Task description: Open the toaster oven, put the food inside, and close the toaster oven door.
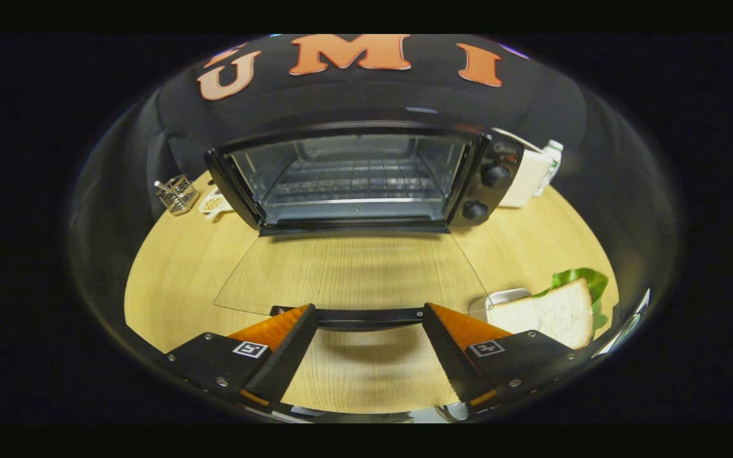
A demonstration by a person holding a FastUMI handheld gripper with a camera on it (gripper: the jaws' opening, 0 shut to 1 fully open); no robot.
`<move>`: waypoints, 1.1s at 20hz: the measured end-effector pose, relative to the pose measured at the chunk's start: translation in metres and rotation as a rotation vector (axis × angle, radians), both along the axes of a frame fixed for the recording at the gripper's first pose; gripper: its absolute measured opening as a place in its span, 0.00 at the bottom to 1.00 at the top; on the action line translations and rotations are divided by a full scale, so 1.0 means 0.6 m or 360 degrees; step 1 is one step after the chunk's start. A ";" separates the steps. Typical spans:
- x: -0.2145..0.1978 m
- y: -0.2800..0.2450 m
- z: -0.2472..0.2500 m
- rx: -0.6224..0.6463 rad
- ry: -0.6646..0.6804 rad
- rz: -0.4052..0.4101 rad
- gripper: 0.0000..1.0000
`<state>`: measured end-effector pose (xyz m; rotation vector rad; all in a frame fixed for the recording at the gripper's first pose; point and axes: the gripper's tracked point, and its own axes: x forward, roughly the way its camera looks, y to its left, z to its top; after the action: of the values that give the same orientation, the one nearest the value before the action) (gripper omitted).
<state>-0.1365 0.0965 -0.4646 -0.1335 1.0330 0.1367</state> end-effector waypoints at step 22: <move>0.097 -0.161 0.174 0.0070 -0.0121 0.0075 0.99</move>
<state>-0.0786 0.0002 -0.3601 -0.1221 0.9509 0.1957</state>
